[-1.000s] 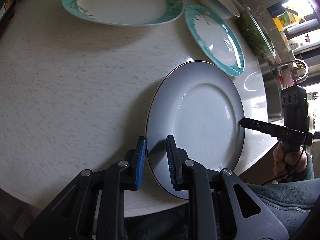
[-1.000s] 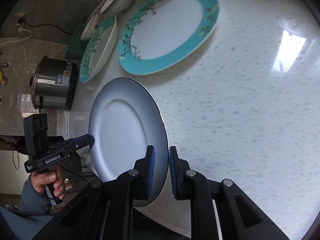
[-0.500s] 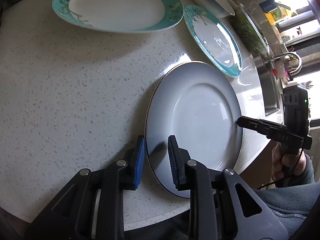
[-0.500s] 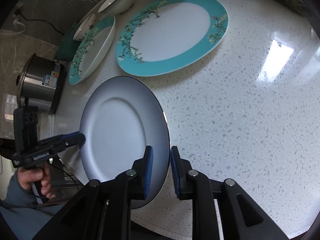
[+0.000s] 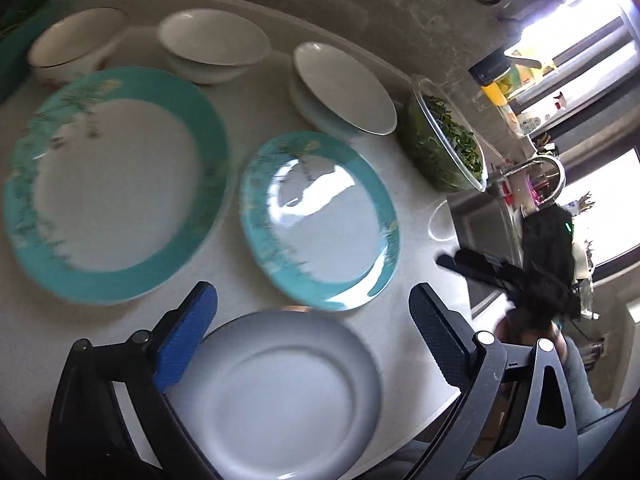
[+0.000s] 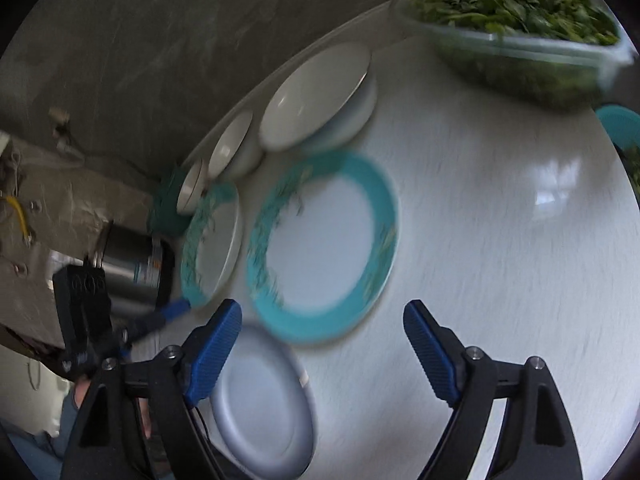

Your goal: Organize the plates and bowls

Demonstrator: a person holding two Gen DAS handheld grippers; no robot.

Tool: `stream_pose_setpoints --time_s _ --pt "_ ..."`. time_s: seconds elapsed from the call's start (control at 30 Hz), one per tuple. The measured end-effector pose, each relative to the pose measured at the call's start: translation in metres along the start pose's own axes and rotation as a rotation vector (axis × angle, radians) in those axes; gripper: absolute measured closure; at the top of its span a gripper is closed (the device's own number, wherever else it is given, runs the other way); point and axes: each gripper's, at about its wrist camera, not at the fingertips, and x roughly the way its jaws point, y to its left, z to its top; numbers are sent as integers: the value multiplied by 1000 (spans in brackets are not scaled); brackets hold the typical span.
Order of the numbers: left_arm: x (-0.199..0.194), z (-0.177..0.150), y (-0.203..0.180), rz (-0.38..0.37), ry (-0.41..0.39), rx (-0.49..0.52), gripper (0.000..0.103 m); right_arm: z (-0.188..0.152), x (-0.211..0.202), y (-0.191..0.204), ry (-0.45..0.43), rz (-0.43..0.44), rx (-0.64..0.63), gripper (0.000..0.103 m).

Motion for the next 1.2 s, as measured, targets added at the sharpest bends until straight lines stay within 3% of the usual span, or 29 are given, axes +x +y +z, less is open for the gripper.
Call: stream_pose_setpoints --time_s 0.13,0.23,0.3,0.5,0.7,0.87,0.97,1.03,1.1,1.2 --pt "23 8 -15 34 38 19 5 37 12 -23 25 36 -15 18" --pt "38 10 -10 54 45 -29 5 47 25 -32 73 51 -28 28" --pt "47 14 -8 66 52 -59 5 50 33 -37 105 62 -26 34" --pt "69 29 -1 124 58 -72 8 48 44 -50 170 94 -21 37" --pt "84 36 8 131 79 -89 22 58 49 -52 182 123 -15 41" --pt "94 41 16 145 81 -104 32 65 54 -54 207 128 -25 55" --pt "96 43 18 175 75 -92 42 65 58 -50 225 124 -28 56" --pt "98 45 20 207 62 -88 60 65 61 -45 235 110 -40 56" --pt "99 47 24 238 56 -97 72 64 61 -41 233 93 -54 56" --pt "98 48 25 266 54 -75 75 64 62 -41 220 68 -45 65"
